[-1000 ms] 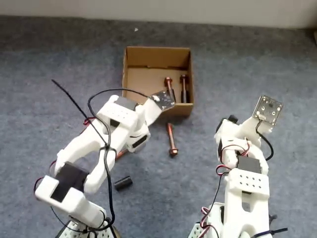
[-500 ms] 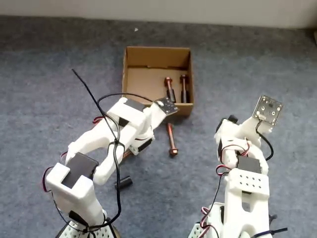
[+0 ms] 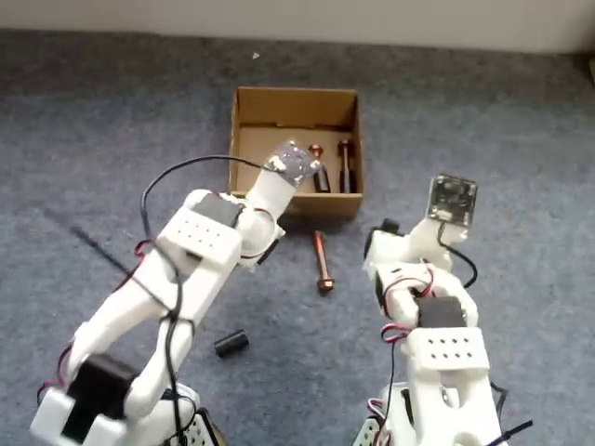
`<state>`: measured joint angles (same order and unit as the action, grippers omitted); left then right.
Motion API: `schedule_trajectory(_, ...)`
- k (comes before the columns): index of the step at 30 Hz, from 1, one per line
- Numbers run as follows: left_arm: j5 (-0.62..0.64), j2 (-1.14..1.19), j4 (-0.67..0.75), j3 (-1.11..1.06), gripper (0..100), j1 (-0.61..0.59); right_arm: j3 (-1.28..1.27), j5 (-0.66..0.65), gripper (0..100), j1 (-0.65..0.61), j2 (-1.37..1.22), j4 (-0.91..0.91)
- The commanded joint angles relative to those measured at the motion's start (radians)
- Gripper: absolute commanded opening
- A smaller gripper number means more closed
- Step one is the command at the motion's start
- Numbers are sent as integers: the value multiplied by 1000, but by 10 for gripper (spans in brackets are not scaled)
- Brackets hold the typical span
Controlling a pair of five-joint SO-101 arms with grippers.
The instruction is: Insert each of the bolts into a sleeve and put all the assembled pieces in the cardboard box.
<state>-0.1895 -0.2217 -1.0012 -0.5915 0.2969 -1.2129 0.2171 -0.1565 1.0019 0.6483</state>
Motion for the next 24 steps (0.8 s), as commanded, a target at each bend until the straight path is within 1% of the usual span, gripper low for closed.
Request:
schedule_trajectory(1, 64, -245, 110, -110, 5, -4, 53, -12, 5, -88, 108, 8)
schedule_trajectory(9, 196, -605, 259, -329, 5, -4, -27, -14, 5, -246, 226, 8)
schedule_trajectory(14, 230, -875, 344, -450, 5, -4, -73, -14, 5, -329, 291, 7)
schedule_trajectory(17, 236, -1030, 353, -492, 5, -4, -102, -17, 5, -383, 337, 5)
schedule_trajectory(18, 249, -1078, 353, -503, 5, -4, -110, -37, 5, -409, 354, 5)
schedule_trajectory(21, 288, -1198, 351, -529, 5, -10, -145, -158, 5, -483, 397, -15)
schedule_trajectory(24, 327, -1297, 351, -549, 5, -44, -234, -233, 5, -510, 443, -127)
